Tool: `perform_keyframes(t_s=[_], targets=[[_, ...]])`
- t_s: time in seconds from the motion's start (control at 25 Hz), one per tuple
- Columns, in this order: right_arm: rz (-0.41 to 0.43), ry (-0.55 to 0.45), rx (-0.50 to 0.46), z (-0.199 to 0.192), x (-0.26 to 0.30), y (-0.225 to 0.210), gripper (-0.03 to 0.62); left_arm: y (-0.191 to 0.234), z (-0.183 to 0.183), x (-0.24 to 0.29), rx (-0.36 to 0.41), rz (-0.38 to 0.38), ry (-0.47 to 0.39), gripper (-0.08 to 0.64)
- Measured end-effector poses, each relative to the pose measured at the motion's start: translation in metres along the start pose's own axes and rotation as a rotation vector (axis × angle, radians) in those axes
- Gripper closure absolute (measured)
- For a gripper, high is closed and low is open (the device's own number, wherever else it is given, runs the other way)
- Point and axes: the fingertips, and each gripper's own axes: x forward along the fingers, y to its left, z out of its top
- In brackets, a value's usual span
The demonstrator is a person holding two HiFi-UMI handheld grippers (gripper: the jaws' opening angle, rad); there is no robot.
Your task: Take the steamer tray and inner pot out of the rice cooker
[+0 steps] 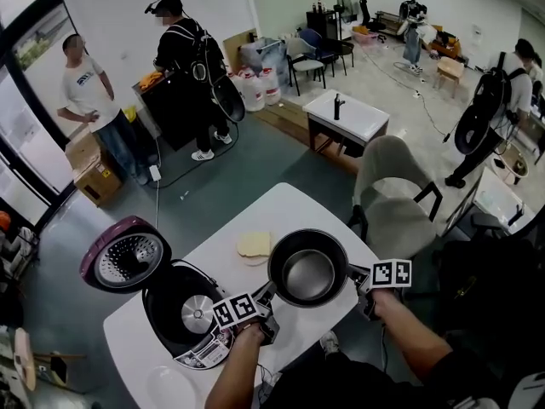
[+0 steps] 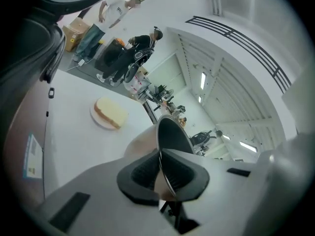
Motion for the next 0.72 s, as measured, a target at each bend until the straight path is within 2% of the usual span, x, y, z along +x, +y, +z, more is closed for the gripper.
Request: perform_keyframes(t_s=[0.28,0.48,0.64,0.72], targets=[[-0.024,0.046,0.039,-0.018,0.011,-0.025,0.580,0.024,-0.025,0.012,-0.010,0.059,0.032,0.545],[-0.031,0.053,0.074,-0.022,0.013,-0.035,0.578,0.028,-0.030,0.016,-0.034,0.059,0.035,0.540],[-0.021,0.044,0.049,-0.019,0.014,-0.031,0.574,0.026,-0.028,0.015,-0.037,0.063,0.022,0.532],[-0.026,0.033,0.010,-0.016,0.015,-0.028,0.574,0.025,-0.026,0.014,0.007,0.085,0.013,0.518]])
